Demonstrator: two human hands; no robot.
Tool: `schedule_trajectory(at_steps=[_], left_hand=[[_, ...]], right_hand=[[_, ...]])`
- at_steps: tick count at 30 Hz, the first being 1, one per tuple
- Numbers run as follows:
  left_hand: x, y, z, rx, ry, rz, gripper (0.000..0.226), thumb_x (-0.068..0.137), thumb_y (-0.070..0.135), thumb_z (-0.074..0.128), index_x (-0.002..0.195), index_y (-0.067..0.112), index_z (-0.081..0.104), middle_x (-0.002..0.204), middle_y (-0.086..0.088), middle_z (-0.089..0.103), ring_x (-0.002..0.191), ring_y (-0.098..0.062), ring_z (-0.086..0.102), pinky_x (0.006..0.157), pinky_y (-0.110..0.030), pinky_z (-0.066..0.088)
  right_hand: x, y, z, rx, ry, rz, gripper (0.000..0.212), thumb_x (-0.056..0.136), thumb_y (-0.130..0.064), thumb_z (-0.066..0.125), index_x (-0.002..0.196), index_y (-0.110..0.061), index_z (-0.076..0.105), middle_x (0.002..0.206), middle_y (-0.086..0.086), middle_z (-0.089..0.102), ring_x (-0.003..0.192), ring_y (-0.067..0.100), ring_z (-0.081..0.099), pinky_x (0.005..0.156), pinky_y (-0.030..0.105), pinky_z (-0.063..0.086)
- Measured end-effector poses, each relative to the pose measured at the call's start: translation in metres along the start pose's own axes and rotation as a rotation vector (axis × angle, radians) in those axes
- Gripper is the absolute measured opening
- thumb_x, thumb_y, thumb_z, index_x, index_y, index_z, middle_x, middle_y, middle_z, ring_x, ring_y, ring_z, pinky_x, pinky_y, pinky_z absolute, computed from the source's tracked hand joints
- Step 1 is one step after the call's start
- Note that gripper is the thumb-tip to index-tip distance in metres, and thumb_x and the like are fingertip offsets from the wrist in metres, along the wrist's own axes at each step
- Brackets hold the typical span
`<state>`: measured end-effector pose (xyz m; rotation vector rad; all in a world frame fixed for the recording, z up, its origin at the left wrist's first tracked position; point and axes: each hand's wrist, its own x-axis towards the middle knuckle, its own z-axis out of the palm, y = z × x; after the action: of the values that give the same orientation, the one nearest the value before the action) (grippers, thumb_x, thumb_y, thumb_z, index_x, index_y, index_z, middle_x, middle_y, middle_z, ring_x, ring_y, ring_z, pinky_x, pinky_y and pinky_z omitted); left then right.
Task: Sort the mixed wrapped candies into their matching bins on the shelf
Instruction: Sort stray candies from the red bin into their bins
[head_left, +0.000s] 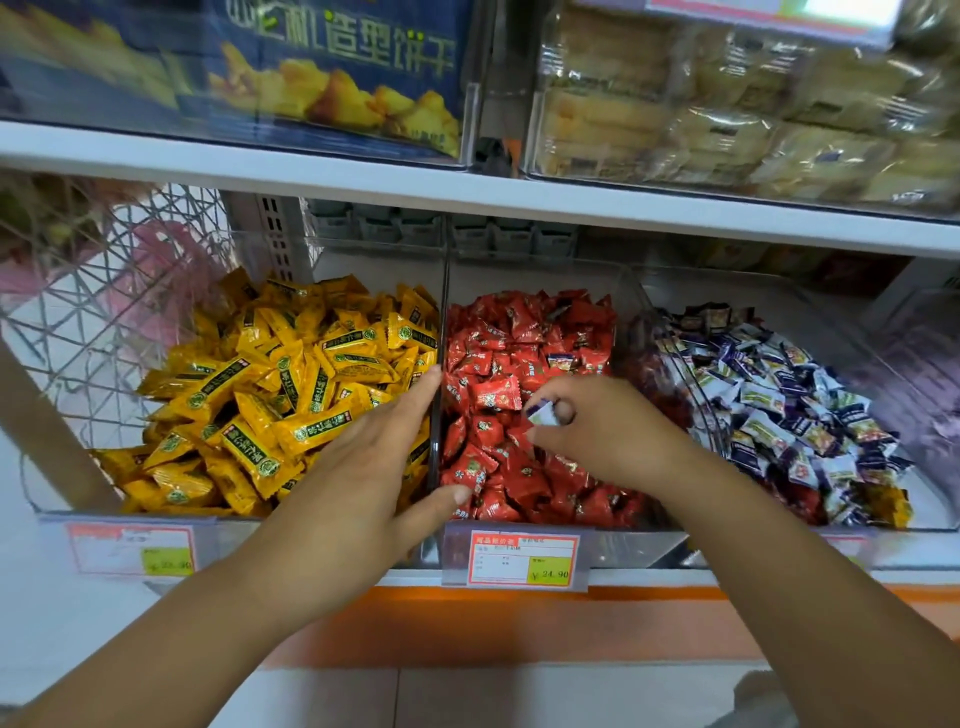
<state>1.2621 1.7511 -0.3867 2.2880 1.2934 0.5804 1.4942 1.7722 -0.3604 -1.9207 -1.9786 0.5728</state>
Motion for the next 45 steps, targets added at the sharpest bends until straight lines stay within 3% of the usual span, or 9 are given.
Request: schedule_trajectory(at_steps=[4, 7, 15, 18, 20, 25, 32, 40, 45], left_hand=[[0.001, -0.002, 0.001, 0.000, 0.007, 0.006, 0.091, 0.075, 0.070, 0.041, 0.143, 0.055, -0.016, 0.155, 0.026, 0.012, 0.140, 0.009, 0.006, 0.113, -0.019, 0.016], [0.001, -0.002, 0.000, 0.011, 0.003, 0.007, 0.089, 0.076, 0.069, 0.042, 0.141, 0.056, -0.018, 0.150, 0.031, 0.011, 0.130, 0.018, 0.001, 0.108, -0.014, 0.012], [0.000, -0.003, 0.002, 0.006, 0.020, 0.018, 0.091, 0.085, 0.060, 0.052, 0.141, 0.056, -0.019, 0.155, 0.027, 0.010, 0.133, 0.016, 0.002, 0.108, -0.014, 0.012], [0.000, -0.003, 0.002, 0.009, 0.023, 0.016, 0.090, 0.084, 0.061, 0.050, 0.140, 0.056, -0.020, 0.155, 0.026, 0.011, 0.139, 0.009, 0.006, 0.109, -0.015, 0.013], [0.000, -0.002, 0.001, 0.009, 0.020, 0.013, 0.089, 0.082, 0.063, 0.048, 0.140, 0.057, -0.021, 0.155, 0.026, 0.011, 0.138, 0.010, 0.006, 0.109, -0.015, 0.012], [0.000, 0.002, -0.001, 0.006, 0.004, -0.001, 0.086, 0.072, 0.071, 0.035, 0.133, 0.062, -0.025, 0.153, 0.028, 0.012, 0.132, 0.015, 0.005, 0.108, -0.015, 0.014], [0.000, 0.002, -0.001, 0.017, -0.005, -0.001, 0.086, 0.073, 0.071, 0.034, 0.133, 0.060, -0.027, 0.153, 0.028, 0.011, 0.127, 0.018, 0.004, 0.107, -0.014, 0.014], [-0.001, 0.000, 0.001, -0.008, 0.014, 0.000, 0.088, 0.070, 0.074, 0.034, 0.138, 0.059, -0.019, 0.155, 0.026, 0.013, 0.140, 0.008, 0.007, 0.113, -0.021, 0.017], [0.000, 0.000, 0.001, -0.009, 0.022, 0.001, 0.088, 0.070, 0.074, 0.035, 0.140, 0.057, -0.017, 0.156, 0.024, 0.013, 0.143, 0.004, 0.009, 0.113, -0.020, 0.016]], right_hand=[[0.003, -0.003, -0.009, 0.181, 0.107, 0.008, 0.022, 0.096, -0.017, 0.052, 0.107, -0.035, 0.059, 0.098, -0.006, 0.061, 0.063, 0.009, 0.057, 0.047, 0.014, 0.041], [0.011, -0.009, 0.005, 0.087, 0.008, -0.084, 0.043, 0.098, -0.017, 0.050, 0.133, -0.041, 0.048, 0.130, -0.001, 0.047, 0.091, 0.012, 0.059, 0.072, 0.019, 0.046], [0.021, -0.002, -0.010, 0.101, 0.240, -0.023, 0.012, 0.084, -0.031, 0.072, 0.085, -0.025, 0.062, 0.097, -0.010, 0.048, 0.081, 0.000, 0.049, 0.065, -0.003, 0.031], [0.025, 0.009, -0.026, 0.155, 0.334, 0.072, 0.004, 0.096, -0.023, 0.057, 0.097, -0.025, 0.060, 0.104, -0.006, 0.061, 0.074, 0.008, 0.056, 0.057, 0.012, 0.038], [0.032, 0.016, -0.023, 0.134, 0.328, 0.111, 0.024, 0.099, -0.013, 0.048, 0.115, -0.025, 0.061, 0.118, 0.003, 0.061, 0.070, 0.013, 0.056, 0.053, 0.017, 0.037], [0.042, 0.014, 0.001, 0.012, 0.236, 0.235, 0.037, 0.100, -0.021, 0.048, 0.137, -0.024, 0.051, 0.137, 0.015, 0.043, 0.114, 0.028, 0.054, 0.096, 0.032, 0.041], [0.047, 0.025, 0.017, -0.064, 0.203, 0.319, 0.055, 0.093, -0.026, 0.061, 0.143, -0.018, 0.042, 0.143, 0.014, 0.042, 0.126, 0.028, 0.048, 0.104, 0.034, 0.038], [0.040, 0.022, 0.016, 0.076, 0.304, 0.264, 0.013, 0.083, -0.030, 0.069, 0.090, -0.030, 0.058, 0.111, 0.005, 0.059, 0.088, 0.021, 0.060, 0.075, 0.030, 0.046], [0.026, 0.011, 0.006, 0.379, 0.378, 0.192, 0.011, 0.081, -0.026, 0.070, 0.083, -0.029, 0.060, 0.114, 0.000, 0.053, 0.079, 0.004, 0.053, 0.064, 0.022, 0.038]])
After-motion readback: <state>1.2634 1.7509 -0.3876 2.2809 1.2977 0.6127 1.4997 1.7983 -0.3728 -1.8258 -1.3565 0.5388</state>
